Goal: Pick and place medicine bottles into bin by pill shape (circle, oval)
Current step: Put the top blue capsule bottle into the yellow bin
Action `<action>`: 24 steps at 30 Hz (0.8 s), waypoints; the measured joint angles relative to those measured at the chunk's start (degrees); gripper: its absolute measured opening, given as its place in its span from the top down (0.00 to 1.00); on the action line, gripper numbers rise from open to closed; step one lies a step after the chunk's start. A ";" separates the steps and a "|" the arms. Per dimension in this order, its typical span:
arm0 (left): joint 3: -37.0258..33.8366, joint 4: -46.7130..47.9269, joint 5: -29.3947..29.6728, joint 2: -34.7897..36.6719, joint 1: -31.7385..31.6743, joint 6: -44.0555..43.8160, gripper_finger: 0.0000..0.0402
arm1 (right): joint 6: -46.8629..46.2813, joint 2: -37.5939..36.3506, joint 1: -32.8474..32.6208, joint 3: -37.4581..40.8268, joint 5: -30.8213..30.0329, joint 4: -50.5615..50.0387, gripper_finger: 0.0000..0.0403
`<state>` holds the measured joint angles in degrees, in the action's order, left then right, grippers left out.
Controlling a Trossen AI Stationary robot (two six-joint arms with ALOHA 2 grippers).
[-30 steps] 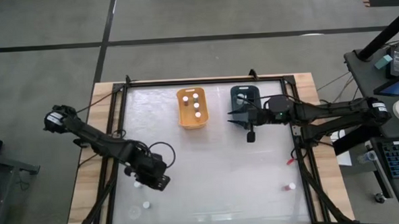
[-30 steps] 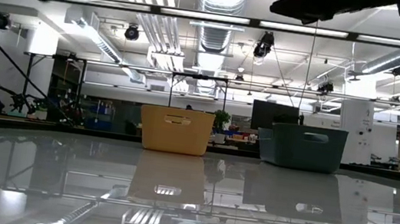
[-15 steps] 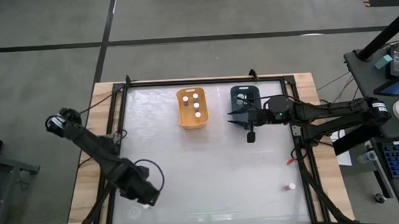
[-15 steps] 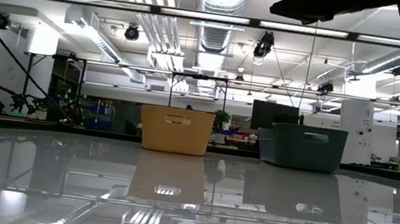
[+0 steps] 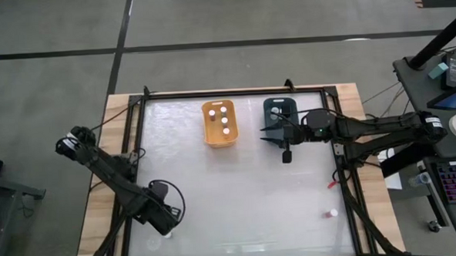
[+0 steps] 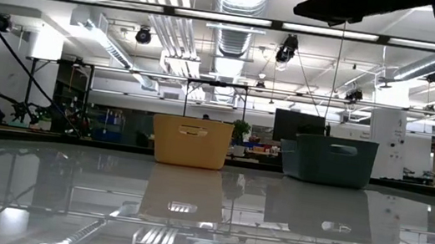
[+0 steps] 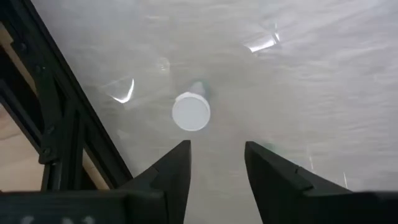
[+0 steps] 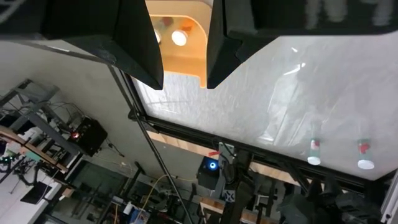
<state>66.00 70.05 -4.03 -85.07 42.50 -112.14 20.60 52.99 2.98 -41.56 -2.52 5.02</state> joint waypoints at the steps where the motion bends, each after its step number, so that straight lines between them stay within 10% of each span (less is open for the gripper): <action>1: 0.00 -0.09 -0.01 -0.08 0.00 0.03 0.66 | 0.00 0.00 0.00 0.00 0.00 0.00 0.72; 11: -0.57 -0.48 -0.11 -0.12 0.04 0.02 0.47 | 0.00 0.00 0.00 0.00 0.00 -0.02 0.72; 24: -8.14 -6.41 -0.25 -0.12 0.00 -0.07 0.47 | 0.02 0.02 0.00 0.02 0.00 -0.07 0.72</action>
<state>57.87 63.64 -4.27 -85.19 42.50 -112.20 20.62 53.01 2.98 -41.54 -2.52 4.95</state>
